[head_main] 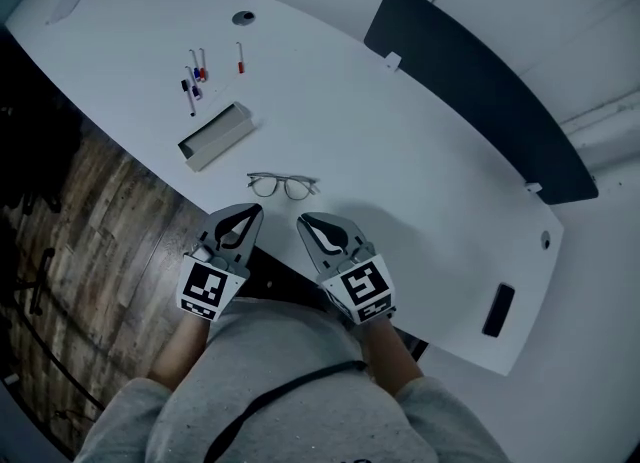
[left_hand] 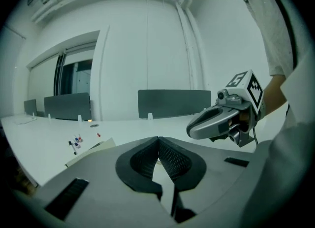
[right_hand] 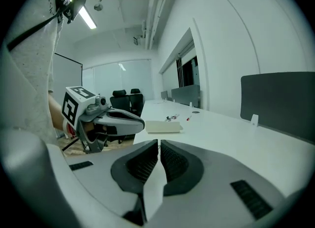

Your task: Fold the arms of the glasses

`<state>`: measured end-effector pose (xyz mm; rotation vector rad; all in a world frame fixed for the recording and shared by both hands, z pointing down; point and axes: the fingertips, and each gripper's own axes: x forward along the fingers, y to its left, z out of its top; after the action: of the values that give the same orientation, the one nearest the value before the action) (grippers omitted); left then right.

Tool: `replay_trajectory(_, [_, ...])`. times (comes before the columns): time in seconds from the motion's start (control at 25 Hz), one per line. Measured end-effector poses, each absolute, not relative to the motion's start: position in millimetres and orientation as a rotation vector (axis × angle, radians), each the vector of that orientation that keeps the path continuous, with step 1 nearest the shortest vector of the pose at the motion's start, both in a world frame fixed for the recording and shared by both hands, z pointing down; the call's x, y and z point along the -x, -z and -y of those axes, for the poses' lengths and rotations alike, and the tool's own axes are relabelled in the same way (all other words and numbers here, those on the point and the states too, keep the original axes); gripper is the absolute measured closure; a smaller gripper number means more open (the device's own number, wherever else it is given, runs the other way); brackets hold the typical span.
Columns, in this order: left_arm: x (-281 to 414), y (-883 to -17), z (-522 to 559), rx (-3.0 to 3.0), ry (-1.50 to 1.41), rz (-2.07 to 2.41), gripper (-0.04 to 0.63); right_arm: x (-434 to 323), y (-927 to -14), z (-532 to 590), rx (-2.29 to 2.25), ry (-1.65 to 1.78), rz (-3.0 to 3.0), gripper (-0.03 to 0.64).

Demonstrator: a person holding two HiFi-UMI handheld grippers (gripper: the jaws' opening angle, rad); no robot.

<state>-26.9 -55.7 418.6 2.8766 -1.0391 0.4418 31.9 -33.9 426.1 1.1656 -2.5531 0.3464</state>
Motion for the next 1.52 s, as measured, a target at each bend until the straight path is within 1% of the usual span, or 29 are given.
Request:
replay_trajectory(0.44, [45, -405, 31, -2.743, -0.309, 1.141, 0.580, -22, -411, 5, -1.121, -0.356, 2.635, 0.589])
replay_trajectory(1.0, [46, -390, 16, -2.757, -0.298, 1.056, 0.580, -16, -403, -10, -1.211, -0.360, 2.639, 0.592])
replay_trajectory(1.52, [82, -392, -37, -2.691, -0.217, 1.021, 0.580, 32, -392, -70, -1.285, -0.409, 2.615, 0.593])
